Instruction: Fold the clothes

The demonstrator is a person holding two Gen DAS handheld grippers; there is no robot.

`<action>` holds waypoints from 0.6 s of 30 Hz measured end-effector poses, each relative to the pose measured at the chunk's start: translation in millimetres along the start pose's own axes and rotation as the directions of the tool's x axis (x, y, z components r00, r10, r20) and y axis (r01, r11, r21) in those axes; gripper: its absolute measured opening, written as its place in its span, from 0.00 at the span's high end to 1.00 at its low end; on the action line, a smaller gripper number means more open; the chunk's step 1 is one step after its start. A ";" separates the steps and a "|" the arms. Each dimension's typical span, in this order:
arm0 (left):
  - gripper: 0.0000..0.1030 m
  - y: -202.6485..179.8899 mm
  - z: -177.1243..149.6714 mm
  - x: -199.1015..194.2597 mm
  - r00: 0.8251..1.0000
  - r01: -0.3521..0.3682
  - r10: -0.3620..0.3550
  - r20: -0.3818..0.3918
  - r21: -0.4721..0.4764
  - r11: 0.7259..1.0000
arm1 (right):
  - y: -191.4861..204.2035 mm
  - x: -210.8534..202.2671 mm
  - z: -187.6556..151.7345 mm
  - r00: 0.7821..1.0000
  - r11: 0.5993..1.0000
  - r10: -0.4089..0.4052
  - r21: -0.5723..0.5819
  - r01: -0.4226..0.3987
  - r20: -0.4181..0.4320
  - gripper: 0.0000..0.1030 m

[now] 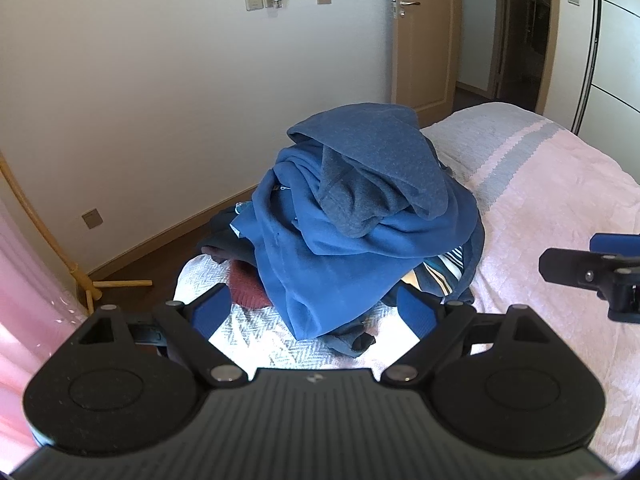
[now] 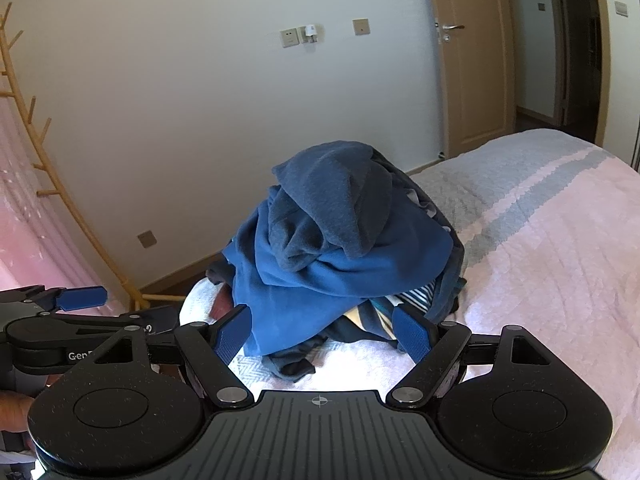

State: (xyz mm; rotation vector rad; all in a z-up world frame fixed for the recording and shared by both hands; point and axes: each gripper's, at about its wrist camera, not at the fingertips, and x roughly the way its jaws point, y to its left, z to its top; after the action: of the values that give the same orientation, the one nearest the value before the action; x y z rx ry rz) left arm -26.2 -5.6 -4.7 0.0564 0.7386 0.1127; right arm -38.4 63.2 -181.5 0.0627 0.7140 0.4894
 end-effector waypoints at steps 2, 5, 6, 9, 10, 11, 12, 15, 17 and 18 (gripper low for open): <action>0.14 -3.2 -1.9 -2.1 1.000 -0.006 0.006 0.001 -0.002 1.000 | -4.0 -0.9 0.8 1.000 1.000 0.009 -0.006 -0.009 0.000 0.22; 0.14 -6.7 -4.3 -5.3 1.000 -0.012 0.012 -0.003 -0.004 1.000 | -9.7 -0.5 1.5 1.000 1.000 0.021 -0.016 -0.021 -0.003 0.22; 0.14 -6.9 -4.7 -5.4 1.000 -0.012 0.012 -0.003 0.000 1.000 | -11.7 -0.4 1.5 1.000 1.000 0.025 -0.019 -0.025 -0.005 0.22; 0.14 -5.2 -2.9 -3.2 1.000 -0.013 0.013 -0.002 0.022 1.000 | -16.3 3.2 3.7 0.999 0.999 0.037 -0.030 -0.037 -0.009 0.22; 0.14 -3.7 -0.3 -0.4 1.000 -0.012 0.012 0.001 0.035 0.999 | -17.2 5.9 5.3 0.999 0.999 0.039 -0.032 -0.039 -0.009 0.22; 0.14 -1.7 3.3 3.2 1.000 -0.009 0.009 0.009 0.051 0.999 | -18.1 9.3 7.9 0.999 0.999 0.040 -0.034 -0.040 -0.007 0.22; 0.14 0.3 7.3 7.5 1.000 -0.006 0.005 0.018 0.068 0.998 | -19.1 13.1 11.1 0.999 0.999 0.040 -0.036 -0.041 -0.004 0.22; 0.14 6.5 23.9 31.0 0.999 0.013 -0.021 0.048 0.155 0.988 | -22.2 28.6 24.5 0.999 0.998 0.038 -0.052 -0.037 0.006 0.22; 0.14 7.7 35.0 52.4 0.997 0.021 -0.037 0.067 0.231 0.973 | -23.5 43.1 36.0 0.999 0.997 0.031 -0.076 -0.030 0.009 0.22; 0.14 8.0 40.7 64.0 0.996 0.025 -0.048 0.076 0.272 0.962 | -24.0 52.9 42.3 1.000 0.995 0.026 -0.093 -0.025 0.008 0.22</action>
State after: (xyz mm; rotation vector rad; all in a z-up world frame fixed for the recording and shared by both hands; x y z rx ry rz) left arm 47.6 9.8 -16.7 0.3070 0.6689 -0.0267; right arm 32.9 70.4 -187.1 -0.0131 0.6808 0.5458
